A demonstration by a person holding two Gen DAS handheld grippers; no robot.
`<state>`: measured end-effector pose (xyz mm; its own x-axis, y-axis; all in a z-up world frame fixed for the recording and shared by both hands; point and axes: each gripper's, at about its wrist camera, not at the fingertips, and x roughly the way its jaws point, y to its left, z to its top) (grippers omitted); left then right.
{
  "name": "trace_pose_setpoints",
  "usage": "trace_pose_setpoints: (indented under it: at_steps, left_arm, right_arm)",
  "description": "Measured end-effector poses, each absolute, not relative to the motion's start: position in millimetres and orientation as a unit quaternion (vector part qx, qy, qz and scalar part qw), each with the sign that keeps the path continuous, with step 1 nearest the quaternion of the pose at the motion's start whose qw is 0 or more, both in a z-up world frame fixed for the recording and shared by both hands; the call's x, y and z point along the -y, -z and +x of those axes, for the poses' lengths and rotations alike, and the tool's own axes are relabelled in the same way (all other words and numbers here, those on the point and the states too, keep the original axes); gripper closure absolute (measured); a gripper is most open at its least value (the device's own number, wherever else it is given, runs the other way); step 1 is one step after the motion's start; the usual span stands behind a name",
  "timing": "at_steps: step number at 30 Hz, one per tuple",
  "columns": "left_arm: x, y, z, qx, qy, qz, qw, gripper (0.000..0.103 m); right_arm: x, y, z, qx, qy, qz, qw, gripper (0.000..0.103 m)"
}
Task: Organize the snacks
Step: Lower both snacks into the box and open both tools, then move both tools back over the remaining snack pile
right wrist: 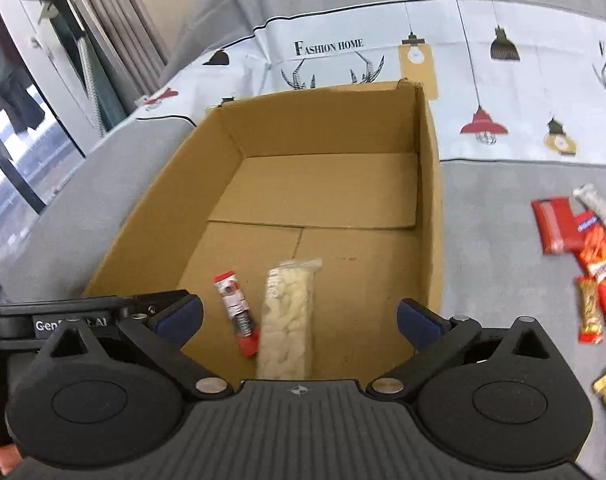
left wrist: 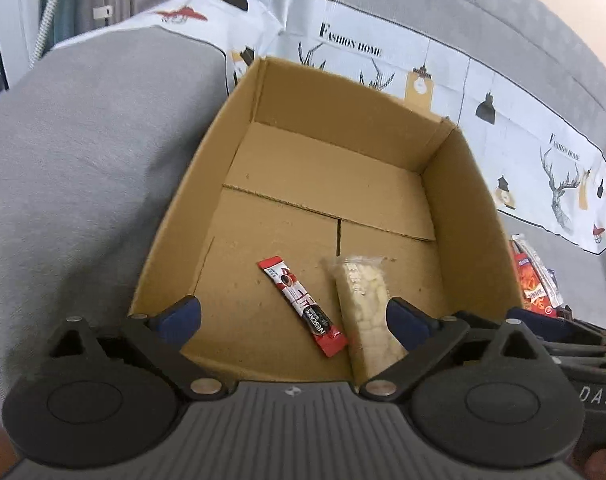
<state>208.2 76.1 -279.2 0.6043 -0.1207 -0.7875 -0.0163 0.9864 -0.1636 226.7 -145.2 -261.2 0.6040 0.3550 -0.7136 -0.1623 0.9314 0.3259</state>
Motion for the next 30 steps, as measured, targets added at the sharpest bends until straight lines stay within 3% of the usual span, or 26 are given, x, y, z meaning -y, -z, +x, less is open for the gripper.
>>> trace_pose_setpoints:
  at_steps: [10, 18, 24, 30]
  left_arm:
    - [-67.3, 239.8, 174.9, -0.446, 0.017, -0.067, 0.892, 0.002]
    - [-7.7, 205.9, 136.5, -0.379, 0.028, -0.012, 0.925, 0.0]
    - [55.6, 209.9, 134.9, -0.383, 0.063, 0.022, 0.921, 0.0]
    - [116.2, 226.8, 138.3, -0.401, 0.135, 0.017, 0.906, 0.0]
  right_arm:
    - [156.3, 234.2, 191.3, -0.403, -0.143, 0.106, 0.898, 0.0]
    - [211.8, 217.4, 153.9, -0.335, -0.142, 0.145, 0.92, 0.0]
    - [264.6, 216.9, 132.8, -0.333, -0.08, 0.141, 0.929, 0.0]
    - [329.3, 227.9, 100.8, -0.264, -0.069, 0.169, 0.947, 0.0]
